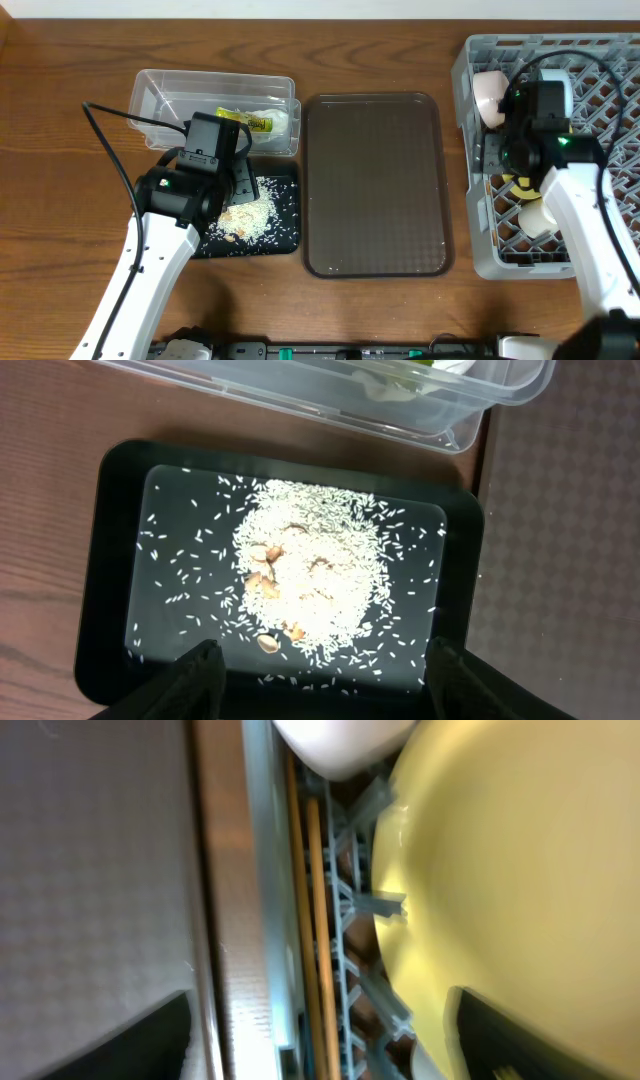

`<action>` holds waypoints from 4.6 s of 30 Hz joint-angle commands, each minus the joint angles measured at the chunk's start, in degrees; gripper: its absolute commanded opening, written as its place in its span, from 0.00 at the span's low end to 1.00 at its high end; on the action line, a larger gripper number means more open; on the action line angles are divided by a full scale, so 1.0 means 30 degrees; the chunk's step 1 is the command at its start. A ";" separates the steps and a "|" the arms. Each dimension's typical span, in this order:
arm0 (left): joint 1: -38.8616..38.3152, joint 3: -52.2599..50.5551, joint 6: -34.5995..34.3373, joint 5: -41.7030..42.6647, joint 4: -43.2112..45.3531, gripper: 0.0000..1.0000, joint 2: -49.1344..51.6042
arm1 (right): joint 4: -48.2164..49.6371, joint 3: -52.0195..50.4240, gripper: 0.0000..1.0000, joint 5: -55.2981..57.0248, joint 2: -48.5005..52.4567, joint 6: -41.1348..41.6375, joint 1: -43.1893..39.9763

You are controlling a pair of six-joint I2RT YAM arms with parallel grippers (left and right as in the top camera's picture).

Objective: Sort waste into correct bins and load items into the dishwasher rack

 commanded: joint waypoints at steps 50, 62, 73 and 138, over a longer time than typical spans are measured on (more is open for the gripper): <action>-0.2084 -0.6863 0.0605 -0.0233 0.1741 0.99 -1.5511 | -0.4058 -0.8684 0.99 -0.3876 -1.9074 0.0845 -0.0124; -0.2084 -0.6863 0.0605 -0.0233 0.1741 0.99 -1.5511 | 0.9056 -1.7019 0.99 -0.3563 -2.6483 -0.1224 0.0721; -0.2084 -0.6863 0.0605 -0.0233 0.1741 1.00 -1.5511 | 1.3901 -2.2454 0.99 -0.2856 -2.7824 -0.1384 0.0772; 0.3133 -2.1362 0.3628 0.0780 1.6313 1.00 -2.3904 | 1.3959 -2.2454 0.99 -0.2914 -2.7678 -0.1341 0.0772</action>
